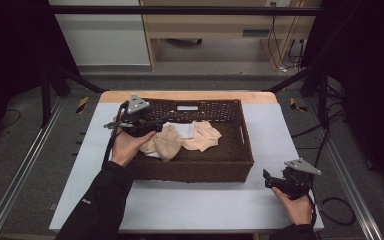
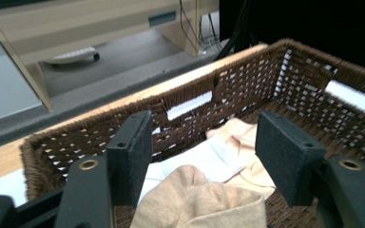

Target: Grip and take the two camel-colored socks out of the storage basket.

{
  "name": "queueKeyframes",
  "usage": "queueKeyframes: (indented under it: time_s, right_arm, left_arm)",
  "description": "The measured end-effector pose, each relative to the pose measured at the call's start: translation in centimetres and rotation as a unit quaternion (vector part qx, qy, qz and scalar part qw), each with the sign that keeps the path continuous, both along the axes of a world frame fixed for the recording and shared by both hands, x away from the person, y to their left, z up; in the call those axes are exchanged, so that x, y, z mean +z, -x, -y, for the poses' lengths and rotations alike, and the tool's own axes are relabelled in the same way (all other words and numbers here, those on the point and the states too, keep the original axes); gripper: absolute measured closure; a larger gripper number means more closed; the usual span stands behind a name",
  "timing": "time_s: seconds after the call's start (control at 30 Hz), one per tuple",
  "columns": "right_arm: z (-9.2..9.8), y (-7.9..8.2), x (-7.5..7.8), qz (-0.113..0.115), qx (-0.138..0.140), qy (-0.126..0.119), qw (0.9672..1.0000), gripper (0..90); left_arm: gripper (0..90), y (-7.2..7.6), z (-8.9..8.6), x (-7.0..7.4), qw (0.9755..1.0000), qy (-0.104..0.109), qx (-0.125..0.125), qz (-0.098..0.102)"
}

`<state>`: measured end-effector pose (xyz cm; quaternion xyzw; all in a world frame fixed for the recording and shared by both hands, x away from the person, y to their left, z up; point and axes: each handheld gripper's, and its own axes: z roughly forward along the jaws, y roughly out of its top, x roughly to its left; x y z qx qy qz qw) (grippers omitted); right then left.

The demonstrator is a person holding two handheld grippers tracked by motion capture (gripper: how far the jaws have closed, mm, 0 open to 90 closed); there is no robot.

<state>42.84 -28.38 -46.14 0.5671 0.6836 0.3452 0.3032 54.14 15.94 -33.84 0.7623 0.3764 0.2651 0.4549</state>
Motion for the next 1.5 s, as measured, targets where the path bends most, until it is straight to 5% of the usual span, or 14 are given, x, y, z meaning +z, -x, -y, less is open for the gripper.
queueKeyframes:
  time_s: [0.43, 0.77, 1.1, 1.33, 1.5]
  right_arm:
    - [0.1, -0.1, 0.0, -0.001, 0.0, -0.001, 1.0, 6.3]
    - [0.0, -0.2, -0.1, -0.005, 0.002, 0.001, 1.0, 6.3]
    - [-0.1, -0.3, -0.1, -0.006, 0.002, 0.003, 1.0, 6.0]
    - [-0.1, -0.3, -0.2, -0.008, 0.001, 0.003, 1.0, 5.9]
    - [-0.1, -0.2, -0.1, -0.008, 0.001, 0.004, 1.0, 6.0]
  left_arm:
    - [36.2, -2.3, 2.0, -4.8, 0.9975, -0.032, -0.01, -0.062]
    - [30.5, -2.4, 2.1, -6.9, 0.9952, -0.031, -0.008, -0.092]
    - [26.3, -2.3, 2.6, -7.9, 0.9905, -0.054, -0.028, -0.123]
    - [25.6, -2.5, 3.1, -8.8, 0.9849, -0.093, -0.021, -0.145]
    - [43.6, -2.6, 3.2, -9.0, 0.9813, -0.102, -0.032, -0.16]
